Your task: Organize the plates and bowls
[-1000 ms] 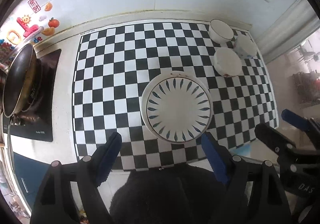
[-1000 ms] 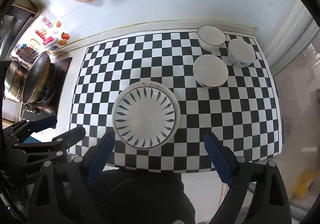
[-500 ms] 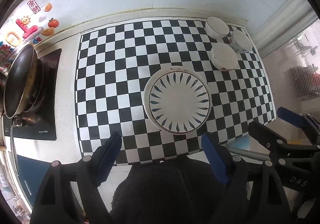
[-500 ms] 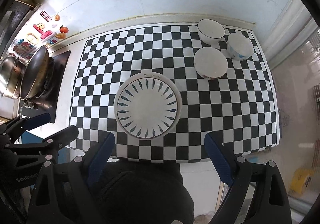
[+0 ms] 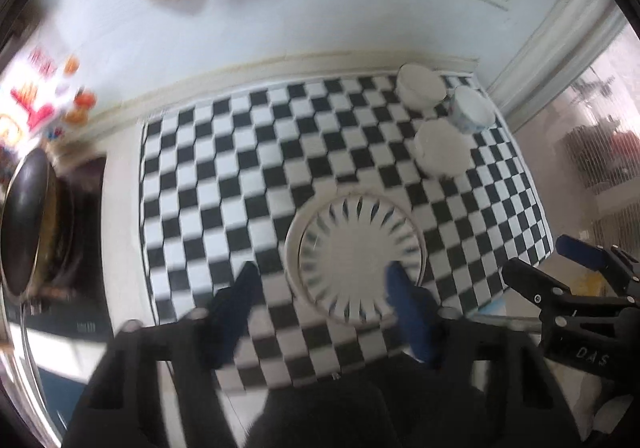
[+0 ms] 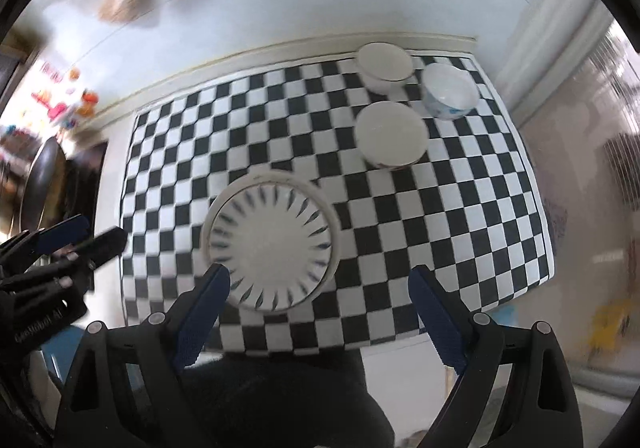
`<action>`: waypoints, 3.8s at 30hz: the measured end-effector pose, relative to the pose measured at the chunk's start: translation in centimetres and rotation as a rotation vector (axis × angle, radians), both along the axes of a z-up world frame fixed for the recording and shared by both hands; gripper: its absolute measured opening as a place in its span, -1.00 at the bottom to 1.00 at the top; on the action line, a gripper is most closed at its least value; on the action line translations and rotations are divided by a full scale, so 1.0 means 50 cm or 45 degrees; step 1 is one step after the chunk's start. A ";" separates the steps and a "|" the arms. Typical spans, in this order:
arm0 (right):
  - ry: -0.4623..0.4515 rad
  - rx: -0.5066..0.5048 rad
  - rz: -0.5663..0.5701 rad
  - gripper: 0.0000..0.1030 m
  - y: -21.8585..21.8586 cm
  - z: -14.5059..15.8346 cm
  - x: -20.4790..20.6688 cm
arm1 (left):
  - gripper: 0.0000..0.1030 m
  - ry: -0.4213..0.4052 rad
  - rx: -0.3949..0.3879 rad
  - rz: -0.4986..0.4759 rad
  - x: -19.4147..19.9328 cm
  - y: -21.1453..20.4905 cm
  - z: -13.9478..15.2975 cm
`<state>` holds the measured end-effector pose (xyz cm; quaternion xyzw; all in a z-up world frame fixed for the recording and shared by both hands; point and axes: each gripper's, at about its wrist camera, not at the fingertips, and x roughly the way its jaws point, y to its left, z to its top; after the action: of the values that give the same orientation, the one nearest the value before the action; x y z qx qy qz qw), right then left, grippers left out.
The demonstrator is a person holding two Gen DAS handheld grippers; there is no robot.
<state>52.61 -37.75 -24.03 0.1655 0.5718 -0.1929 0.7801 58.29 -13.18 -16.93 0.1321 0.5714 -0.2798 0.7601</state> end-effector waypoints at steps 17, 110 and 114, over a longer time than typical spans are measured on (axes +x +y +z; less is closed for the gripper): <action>-0.009 0.254 -0.236 0.70 -0.468 -0.204 0.111 | 0.03 0.330 -0.024 0.017 0.182 -0.402 -0.223; -0.086 0.482 0.129 0.07 -0.740 -0.226 0.332 | -0.35 0.290 0.017 0.241 0.277 -0.583 -0.263; -0.063 0.511 0.137 0.07 -0.753 -0.263 0.433 | -0.35 0.342 0.014 0.260 0.369 -0.625 -0.304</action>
<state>74.25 -75.41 -37.19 0.2915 0.5875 -0.0291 0.7543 76.76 -44.43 -32.14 0.0389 0.6798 -0.2130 0.7007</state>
